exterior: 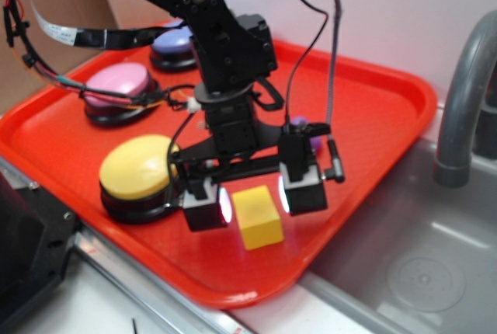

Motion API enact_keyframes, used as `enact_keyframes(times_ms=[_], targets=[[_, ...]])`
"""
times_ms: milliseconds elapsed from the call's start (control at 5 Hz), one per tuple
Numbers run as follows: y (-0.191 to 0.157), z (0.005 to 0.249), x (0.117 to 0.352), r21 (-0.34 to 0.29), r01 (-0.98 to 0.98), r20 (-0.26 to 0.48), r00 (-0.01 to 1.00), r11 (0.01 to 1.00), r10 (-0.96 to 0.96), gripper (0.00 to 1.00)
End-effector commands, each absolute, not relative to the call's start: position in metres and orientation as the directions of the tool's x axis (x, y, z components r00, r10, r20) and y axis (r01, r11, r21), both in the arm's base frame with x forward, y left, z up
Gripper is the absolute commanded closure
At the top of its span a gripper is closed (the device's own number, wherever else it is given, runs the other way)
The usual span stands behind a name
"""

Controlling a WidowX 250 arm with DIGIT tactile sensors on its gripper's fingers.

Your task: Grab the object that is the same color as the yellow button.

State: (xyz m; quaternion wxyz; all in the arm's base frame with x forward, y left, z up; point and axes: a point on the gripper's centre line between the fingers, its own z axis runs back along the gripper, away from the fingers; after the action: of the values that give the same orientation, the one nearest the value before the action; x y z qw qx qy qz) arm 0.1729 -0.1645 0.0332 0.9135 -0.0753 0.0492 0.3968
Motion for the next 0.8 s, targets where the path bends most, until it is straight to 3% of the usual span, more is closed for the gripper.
enact_keyframes(times_ms=[0, 200, 400, 600], targets=[[-0.164, 0.042, 0.183, -0.132, -0.740, -0.150, 0.673, 0.660, 0.724, 0.00], [-0.164, 0.042, 0.183, -0.132, -0.740, -0.150, 0.673, 0.660, 0.724, 0.00], [-0.168, 0.019, 0.180, -0.139, -0.747, -0.186, 0.664, 0.650, 0.724, 0.00], [-0.171, 0.013, 0.177, -0.126, -0.748, -0.207, 0.662, 0.651, 0.720, 0.00]])
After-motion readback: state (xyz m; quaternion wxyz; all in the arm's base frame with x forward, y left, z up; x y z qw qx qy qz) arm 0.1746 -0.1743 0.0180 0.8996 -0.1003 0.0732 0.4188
